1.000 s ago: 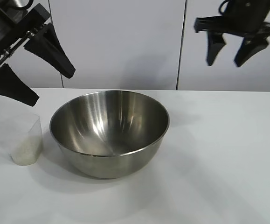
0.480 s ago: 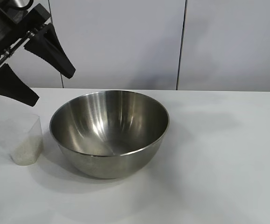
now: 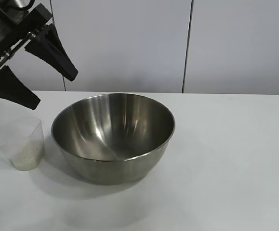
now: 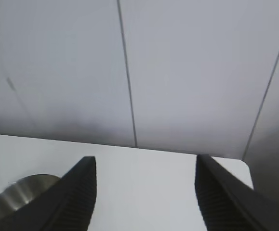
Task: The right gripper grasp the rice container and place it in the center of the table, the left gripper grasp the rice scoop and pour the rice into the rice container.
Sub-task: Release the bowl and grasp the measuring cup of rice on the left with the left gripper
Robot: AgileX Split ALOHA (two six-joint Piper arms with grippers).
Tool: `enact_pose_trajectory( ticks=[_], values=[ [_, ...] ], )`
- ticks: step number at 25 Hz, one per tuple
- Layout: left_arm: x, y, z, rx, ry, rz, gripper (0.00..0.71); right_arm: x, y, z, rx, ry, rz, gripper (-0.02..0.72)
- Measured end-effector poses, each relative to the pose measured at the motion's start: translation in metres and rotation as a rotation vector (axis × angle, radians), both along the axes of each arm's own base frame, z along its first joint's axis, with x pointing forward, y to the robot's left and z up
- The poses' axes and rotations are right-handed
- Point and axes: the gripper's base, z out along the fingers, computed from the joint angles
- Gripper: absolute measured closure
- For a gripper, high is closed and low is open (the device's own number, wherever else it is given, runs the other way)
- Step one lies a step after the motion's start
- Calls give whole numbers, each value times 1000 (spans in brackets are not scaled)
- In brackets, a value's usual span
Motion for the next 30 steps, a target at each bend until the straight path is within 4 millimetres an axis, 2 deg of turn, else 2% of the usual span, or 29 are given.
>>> enact_pose_trajectory(
  ticks=[2,4,8,13,17,25,30],
  values=[
    [0,0,0,0,0,0,87,-31,-1,-15,0,-9,18,295],
    [0,0,0,0,0,0,87,-56,-2,-38,-3,-11,28,295],
    [0,0,0,0,0,0,87,-78,-4,-100,-7,15,30,295],
    [0,0,0,0,0,0,87,-76,-4,-172,-2,15,26,295],
    [0,0,0,0,0,0,87,-68,-3,-211,-5,64,26,295],
    [0,0,0,0,0,0,87,-41,-2,-252,-15,196,21,295],
    [0,0,0,0,0,0,87,-36,-2,-263,-11,233,16,295]
  ],
)
